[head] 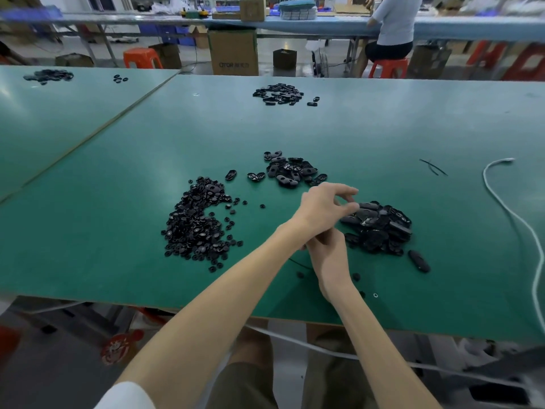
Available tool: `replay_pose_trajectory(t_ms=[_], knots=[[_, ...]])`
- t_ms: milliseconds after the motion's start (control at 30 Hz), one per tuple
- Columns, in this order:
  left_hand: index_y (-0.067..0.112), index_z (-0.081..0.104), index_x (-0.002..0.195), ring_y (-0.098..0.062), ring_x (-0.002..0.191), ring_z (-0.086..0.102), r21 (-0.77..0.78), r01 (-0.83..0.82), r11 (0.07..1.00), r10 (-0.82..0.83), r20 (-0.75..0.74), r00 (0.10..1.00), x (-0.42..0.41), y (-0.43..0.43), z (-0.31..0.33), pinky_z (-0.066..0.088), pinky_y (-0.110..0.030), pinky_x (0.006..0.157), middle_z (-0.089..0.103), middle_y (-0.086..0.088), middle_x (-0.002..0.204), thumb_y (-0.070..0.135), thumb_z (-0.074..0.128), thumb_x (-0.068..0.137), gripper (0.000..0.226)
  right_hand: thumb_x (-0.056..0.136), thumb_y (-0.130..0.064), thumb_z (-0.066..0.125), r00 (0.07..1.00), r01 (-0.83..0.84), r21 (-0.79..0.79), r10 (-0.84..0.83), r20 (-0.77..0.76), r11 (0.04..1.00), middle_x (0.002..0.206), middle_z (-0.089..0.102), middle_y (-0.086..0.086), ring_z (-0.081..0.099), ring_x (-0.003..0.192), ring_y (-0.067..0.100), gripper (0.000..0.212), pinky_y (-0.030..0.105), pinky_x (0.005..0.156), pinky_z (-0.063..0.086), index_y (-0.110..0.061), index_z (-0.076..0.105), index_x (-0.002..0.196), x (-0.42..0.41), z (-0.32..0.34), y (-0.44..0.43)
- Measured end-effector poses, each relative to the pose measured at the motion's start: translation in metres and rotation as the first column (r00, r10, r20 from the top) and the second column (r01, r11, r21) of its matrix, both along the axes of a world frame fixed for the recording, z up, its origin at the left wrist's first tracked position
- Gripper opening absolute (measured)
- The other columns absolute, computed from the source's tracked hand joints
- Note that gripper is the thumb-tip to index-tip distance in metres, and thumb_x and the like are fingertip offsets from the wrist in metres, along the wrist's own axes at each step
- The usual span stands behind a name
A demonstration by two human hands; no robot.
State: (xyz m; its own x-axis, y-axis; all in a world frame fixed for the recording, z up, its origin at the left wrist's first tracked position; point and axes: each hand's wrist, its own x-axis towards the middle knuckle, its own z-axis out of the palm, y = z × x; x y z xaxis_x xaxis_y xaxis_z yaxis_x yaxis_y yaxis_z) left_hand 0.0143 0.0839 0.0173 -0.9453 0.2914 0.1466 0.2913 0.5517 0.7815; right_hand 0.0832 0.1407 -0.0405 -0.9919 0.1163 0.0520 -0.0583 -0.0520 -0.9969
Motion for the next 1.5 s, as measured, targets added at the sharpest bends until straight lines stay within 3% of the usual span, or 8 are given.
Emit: replay_pose_trajectory(t_ms=[100, 200, 367, 567, 800, 967, 1167, 1501], knots=[[0.01, 0.066, 0.135, -0.022, 0.12, 0.062, -0.042, -0.16, 0.986, 0.154, -0.122, 0.981, -0.019, -0.016, 0.002, 0.043, -0.033, 0.11, 0.067, -0.007, 0.135, 0.009, 0.059, 0.1, 0.035, 0.101, 0.0, 0.057, 0.999, -0.039, 0.024, 0.04, -0.033, 0.999, 0.07, 0.07, -0.006, 0.056, 0.063, 0.009, 0.022, 0.022, 0.062, 0.046, -0.011, 0.07, 0.087, 0.002, 0.0, 0.001], [0.006, 0.049, 0.15, -0.027, 0.145, 0.042, -0.307, -0.271, 0.912, 0.238, -0.141, 0.961, -0.044, -0.044, -0.001, 0.031, -0.037, 0.12, 0.048, -0.011, 0.156, -0.003, 0.046, 0.098, 0.052, 0.1, 0.003, 0.057, 1.0, -0.026, 0.021, 0.026, -0.017, 0.999, 0.084, 0.078, -0.003, 0.069, 0.076, 0.008, 0.026, 0.022, 0.066, 0.053, -0.016, 0.075, 0.1, 0.002, 0.0, 0.0], [0.009, 0.032, 0.158, -0.023, 0.152, 0.032, -0.651, -0.142, 0.746, 0.111, -0.088, 0.99, -0.048, -0.076, -0.027, 0.021, -0.038, 0.124, 0.03, -0.006, 0.167, -0.007, 0.042, 0.099, 0.062, 0.1, 0.004, 0.057, 1.0, -0.016, -0.002, 0.016, -0.022, 1.0, 0.086, 0.078, 0.004, 0.068, 0.075, 0.008, 0.024, 0.021, 0.067, 0.053, -0.011, 0.076, 0.1, 0.003, 0.002, 0.0], [0.017, 0.063, 0.134, -0.026, 0.125, 0.056, -0.575, -0.292, 0.765, 0.078, -0.366, 0.927, -0.029, -0.082, -0.034, 0.029, -0.033, 0.115, 0.065, -0.005, 0.127, 0.018, 0.06, 0.102, 0.032, 0.1, 0.002, 0.059, 0.999, -0.029, 0.018, 0.03, -0.029, 0.999, 0.088, 0.078, 0.003, 0.069, 0.077, 0.009, 0.023, 0.023, 0.069, 0.054, -0.013, 0.076, 0.101, 0.003, 0.002, 0.0], [0.015, 0.067, 0.116, -0.027, 0.116, 0.051, -0.495, -0.235, 0.836, 0.151, -0.205, 0.967, -0.01, -0.094, -0.024, 0.032, -0.037, 0.104, 0.059, -0.006, 0.116, 0.03, 0.074, 0.093, 0.028, 0.1, 0.001, 0.06, 0.999, -0.024, 0.005, 0.024, -0.028, 1.0, 0.087, 0.078, 0.004, 0.07, 0.077, 0.01, 0.022, 0.023, 0.069, 0.055, -0.014, 0.076, 0.1, 0.005, 0.001, 0.001], [0.02, 0.071, 0.105, -0.018, 0.102, 0.06, -0.258, -0.257, 0.931, 0.208, -0.204, 0.957, 0.013, -0.1, -0.016, 0.042, -0.037, 0.1, 0.063, 0.002, 0.111, 0.026, 0.08, 0.088, 0.02, 0.101, -0.002, 0.06, 1.0, 0.013, -0.029, -0.014, -0.021, 0.999, 0.089, 0.078, 0.002, 0.069, 0.077, 0.009, 0.02, 0.022, 0.069, 0.054, -0.015, 0.075, 0.104, 0.004, 0.0, 0.001], [0.024, 0.077, 0.101, -0.004, 0.086, 0.062, -0.013, -0.063, 0.998, 0.061, -0.111, 0.992, 0.041, -0.101, -0.007, 0.044, -0.01, 0.076, 0.068, 0.01, 0.096, 0.023, 0.084, 0.085, 0.018, 0.102, -0.016, 0.068, 0.999, 0.011, -0.08, -0.013, -0.03, 0.997, 0.099, 0.078, -0.004, 0.073, 0.091, 0.013, 0.011, 0.022, 0.069, 0.056, -0.022, 0.073, 0.109, 0.004, 0.001, 0.001], [0.021, 0.077, 0.109, -0.011, 0.09, 0.066, 0.019, -0.012, 1.0, 0.014, -0.093, 0.996, 0.054, -0.117, -0.013, 0.053, -0.022, 0.084, 0.067, 0.003, 0.106, 0.016, 0.084, 0.084, 0.027, 0.099, -0.006, 0.069, 1.0, -0.01, -0.104, 0.009, -0.014, 0.994, 0.089, 0.08, -0.001, 0.071, 0.078, 0.009, 0.01, 0.019, 0.064, 0.053, -0.013, 0.074, 0.101, 0.005, 0.003, 0.001]])
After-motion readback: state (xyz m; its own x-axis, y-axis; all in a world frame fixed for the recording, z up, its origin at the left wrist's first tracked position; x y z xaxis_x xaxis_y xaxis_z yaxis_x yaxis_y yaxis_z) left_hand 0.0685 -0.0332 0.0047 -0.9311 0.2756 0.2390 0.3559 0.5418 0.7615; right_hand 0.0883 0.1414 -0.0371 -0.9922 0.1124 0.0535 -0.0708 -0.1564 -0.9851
